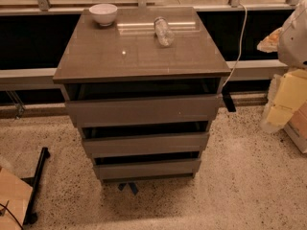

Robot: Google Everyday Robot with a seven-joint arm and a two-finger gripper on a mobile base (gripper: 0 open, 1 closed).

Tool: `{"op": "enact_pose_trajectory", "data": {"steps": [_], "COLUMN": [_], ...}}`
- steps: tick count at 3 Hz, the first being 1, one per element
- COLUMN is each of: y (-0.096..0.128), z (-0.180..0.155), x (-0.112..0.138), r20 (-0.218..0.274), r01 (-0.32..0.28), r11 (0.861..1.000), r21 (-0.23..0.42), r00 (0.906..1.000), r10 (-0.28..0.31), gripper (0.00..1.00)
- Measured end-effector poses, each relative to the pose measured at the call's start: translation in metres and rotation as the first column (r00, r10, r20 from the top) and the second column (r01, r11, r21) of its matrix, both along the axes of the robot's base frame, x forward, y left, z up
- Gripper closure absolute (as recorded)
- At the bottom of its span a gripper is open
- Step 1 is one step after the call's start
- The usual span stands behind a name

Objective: Open middle drawer

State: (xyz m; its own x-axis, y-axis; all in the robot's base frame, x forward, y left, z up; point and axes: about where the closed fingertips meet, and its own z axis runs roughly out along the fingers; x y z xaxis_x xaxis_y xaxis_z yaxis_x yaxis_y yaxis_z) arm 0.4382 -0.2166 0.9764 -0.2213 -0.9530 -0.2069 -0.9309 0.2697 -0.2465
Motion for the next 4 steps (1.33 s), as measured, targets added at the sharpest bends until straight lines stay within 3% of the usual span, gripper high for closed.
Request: {"op": "enact_pose_trajectory", "data": {"steps": [4], "y": [-0.006], "z": [-0.007], "x": [0.012], "r20": [0.050], "r01": [0.022], "r11": [0.998], "r21": [0.057], "r00": [0.9984], "r10": [-0.025], "gripper": [0.00]}}
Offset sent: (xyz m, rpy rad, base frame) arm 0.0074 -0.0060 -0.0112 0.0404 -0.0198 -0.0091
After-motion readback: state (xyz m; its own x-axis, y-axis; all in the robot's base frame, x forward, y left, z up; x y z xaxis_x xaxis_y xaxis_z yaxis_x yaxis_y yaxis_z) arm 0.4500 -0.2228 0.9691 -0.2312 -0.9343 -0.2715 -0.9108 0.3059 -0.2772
